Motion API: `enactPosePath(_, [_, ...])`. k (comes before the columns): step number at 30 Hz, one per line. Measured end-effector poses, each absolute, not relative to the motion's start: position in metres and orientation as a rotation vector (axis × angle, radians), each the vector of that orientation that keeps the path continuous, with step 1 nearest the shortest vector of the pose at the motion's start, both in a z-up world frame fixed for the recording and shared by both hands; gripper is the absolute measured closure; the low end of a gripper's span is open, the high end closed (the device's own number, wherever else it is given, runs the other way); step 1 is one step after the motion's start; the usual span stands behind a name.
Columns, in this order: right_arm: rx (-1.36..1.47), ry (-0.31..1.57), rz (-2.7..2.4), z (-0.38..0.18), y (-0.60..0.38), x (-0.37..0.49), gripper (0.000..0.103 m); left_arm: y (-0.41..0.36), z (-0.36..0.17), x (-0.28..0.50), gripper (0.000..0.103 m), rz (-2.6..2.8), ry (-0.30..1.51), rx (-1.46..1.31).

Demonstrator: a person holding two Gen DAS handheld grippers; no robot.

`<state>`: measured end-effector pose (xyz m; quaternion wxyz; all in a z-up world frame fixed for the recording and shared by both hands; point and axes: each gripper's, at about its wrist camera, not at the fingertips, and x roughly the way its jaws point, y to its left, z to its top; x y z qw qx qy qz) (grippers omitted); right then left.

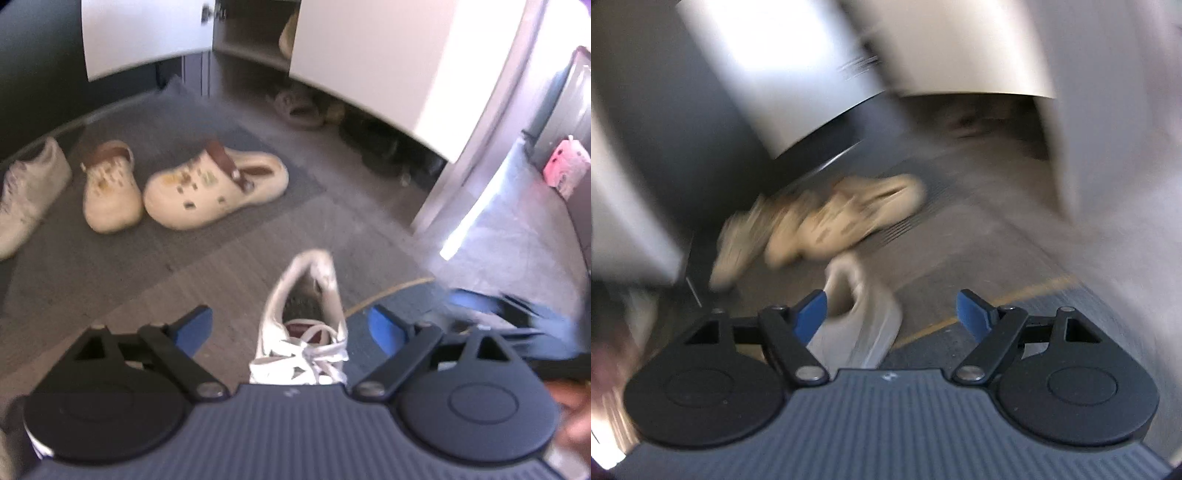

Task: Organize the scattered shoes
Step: 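Grasp the white sneaker by its collar with the right gripper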

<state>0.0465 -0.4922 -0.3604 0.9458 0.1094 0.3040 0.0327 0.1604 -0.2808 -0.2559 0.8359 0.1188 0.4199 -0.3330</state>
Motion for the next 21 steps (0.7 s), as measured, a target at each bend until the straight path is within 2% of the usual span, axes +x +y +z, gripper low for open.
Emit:
enactPosePath(4, [-0.295, 0.755, 0.361, -0.348, -0.464, 0.088, 0.025, -0.251, -0.243, 0.140, 0.004, -0.687, 0.876, 0.289])
enactPosePath(8, [-0.810, 0.845, 0.582, -0.360, -0.423, 0.118, 0.025, -0.222, -0.257, 0.124, 0.010, -0.611, 1.008, 0.315])
enactPosePath(11, [-1.036, 0.905, 0.755, -0.374, -0.397, 0.127, 0.029, -0.197, -0.257, 0.109, 0.010, -0.570, 1.062, 0.284])
enactPosePath(14, [-1.169, 0.956, 0.851, -0.384, -0.376, 0.136, 0.032, -0.186, -0.243, 0.077, 0.010, -0.519, 0.989, 0.379])
enactPosePath(21, [-1.391, 1.067, 0.922, -0.425, -0.346, 0.149, 0.032, -0.156, -0.216, 0.040, 0.001, -0.510, 1.057, 0.161])
